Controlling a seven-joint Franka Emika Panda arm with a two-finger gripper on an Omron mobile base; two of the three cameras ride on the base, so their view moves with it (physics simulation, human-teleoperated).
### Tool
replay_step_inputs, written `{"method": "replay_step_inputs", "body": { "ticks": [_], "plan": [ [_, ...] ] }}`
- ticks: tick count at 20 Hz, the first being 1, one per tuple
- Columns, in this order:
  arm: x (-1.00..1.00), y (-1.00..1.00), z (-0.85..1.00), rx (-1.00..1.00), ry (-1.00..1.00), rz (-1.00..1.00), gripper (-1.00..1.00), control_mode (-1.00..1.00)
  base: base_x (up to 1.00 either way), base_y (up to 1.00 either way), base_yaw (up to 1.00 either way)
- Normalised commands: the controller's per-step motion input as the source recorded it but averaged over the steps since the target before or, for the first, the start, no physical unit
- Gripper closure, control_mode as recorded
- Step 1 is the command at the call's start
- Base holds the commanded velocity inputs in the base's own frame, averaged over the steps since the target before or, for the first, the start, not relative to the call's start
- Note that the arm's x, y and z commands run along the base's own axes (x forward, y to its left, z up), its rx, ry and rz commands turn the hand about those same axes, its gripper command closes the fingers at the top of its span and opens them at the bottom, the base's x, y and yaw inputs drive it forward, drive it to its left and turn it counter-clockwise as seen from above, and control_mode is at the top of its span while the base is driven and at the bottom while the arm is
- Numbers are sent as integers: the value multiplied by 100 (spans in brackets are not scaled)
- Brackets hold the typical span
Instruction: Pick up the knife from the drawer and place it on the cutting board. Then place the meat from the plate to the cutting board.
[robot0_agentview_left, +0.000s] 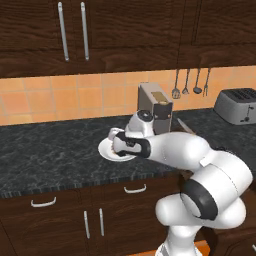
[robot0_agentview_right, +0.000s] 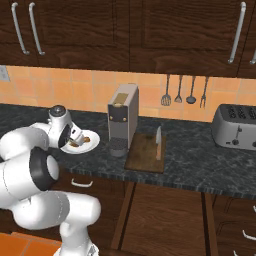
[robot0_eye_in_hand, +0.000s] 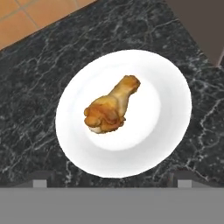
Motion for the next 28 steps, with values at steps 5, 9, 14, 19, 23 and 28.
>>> {"method": "replay_step_inputs", "body": {
  "ticks": [5,9,14,19,23,28],
  "plan": [
    [33,13,-26,0,3,-4,-100,-100,0,0,0],
    [44,0,-23,0,9,-4,-100,-100,0,0,0],
    [53,2,-22,0,10,-4,-100,-100,0,0,0],
    [57,16,-22,-2,13,-3,-100,-100,0,0,0],
    [37,23,-29,-4,11,-4,-100,-100,0,0,0],
    [13,14,-32,-4,8,-6,-100,-100,0,0,0]
  ]
}}
